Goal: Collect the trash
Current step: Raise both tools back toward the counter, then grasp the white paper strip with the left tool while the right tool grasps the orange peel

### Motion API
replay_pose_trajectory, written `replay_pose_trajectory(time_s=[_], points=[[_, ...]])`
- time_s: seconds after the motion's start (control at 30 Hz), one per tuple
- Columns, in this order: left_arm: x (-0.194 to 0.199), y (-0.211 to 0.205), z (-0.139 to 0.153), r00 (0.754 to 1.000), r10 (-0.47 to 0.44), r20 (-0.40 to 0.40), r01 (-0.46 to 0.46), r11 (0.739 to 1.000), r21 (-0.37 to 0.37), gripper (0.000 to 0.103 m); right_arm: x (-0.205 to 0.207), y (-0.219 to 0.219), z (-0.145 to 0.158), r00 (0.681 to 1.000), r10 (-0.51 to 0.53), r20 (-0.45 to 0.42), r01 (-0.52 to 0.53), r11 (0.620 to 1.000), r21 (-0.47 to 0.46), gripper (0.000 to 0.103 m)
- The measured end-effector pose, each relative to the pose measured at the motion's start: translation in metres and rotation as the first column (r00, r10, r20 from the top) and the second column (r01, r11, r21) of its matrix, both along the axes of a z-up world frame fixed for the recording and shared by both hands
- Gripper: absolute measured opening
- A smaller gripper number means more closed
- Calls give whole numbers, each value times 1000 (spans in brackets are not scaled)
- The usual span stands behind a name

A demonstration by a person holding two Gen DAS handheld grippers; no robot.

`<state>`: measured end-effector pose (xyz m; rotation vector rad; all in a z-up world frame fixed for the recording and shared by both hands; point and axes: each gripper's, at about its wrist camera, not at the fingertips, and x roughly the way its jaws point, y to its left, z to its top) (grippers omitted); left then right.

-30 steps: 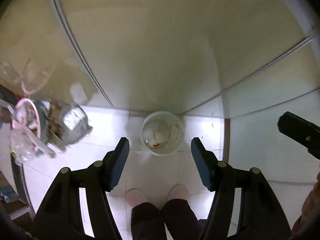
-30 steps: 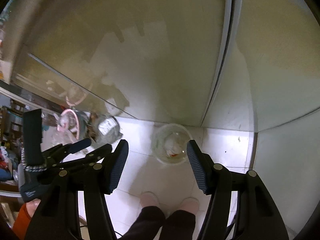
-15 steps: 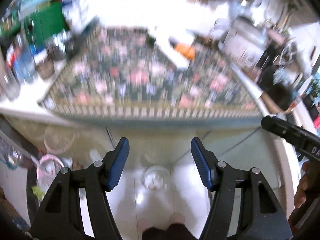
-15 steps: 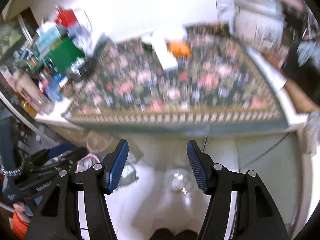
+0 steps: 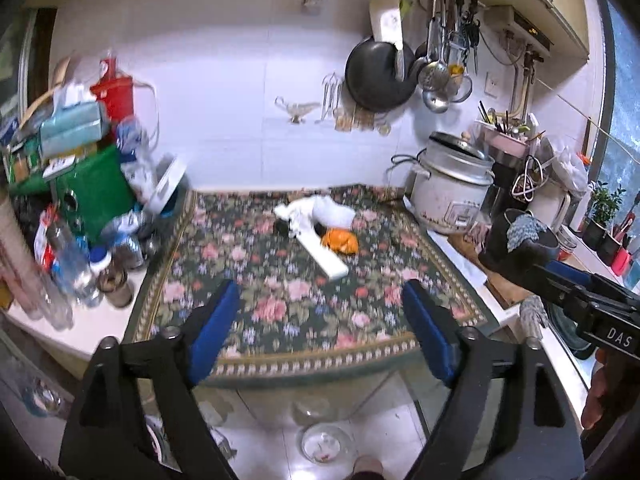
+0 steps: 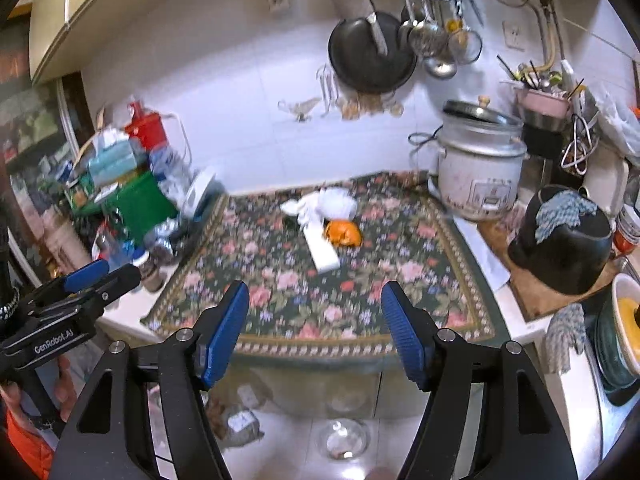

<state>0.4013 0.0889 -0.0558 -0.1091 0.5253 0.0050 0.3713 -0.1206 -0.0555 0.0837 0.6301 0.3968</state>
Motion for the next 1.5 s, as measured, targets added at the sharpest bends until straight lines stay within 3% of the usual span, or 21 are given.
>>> replay_pose_trajectory(time_s=[0.23,0.47,0.6,0.87,1.13,1.3,1.5], points=[[54,-17,9,999,37,18,-37,999,-5,94,42,-13,15,996,-4,90,5,1000,-13,80],[130,-36,13,996,91,-10,-91,996,-3,97,110,-30,21,995,56,83,-53,998,-32,80],[172,-42,2,990,136,-44,-138,990,-31,99,150,-38,17,993,101,66,-97,994,-51,80],[263,-46,-75,949,180,-259,-193,981,-23,99,219,-52,-23,991,127,-50,-130,989,-67,80],[343,-39,-187,862,193,-470,-207,978,22,96,262,-57,-62,979,75,-188,-89,994,-68,80],[369,-40,-222,850,101,-517,-132,991,-23,91,278,-48,-83,968,21,-251,-47,994,-101,80],[380,-27,-249,830,93,-549,-103,995,14,83,301,-22,-111,946,7,-325,-46,993,-111,80]])
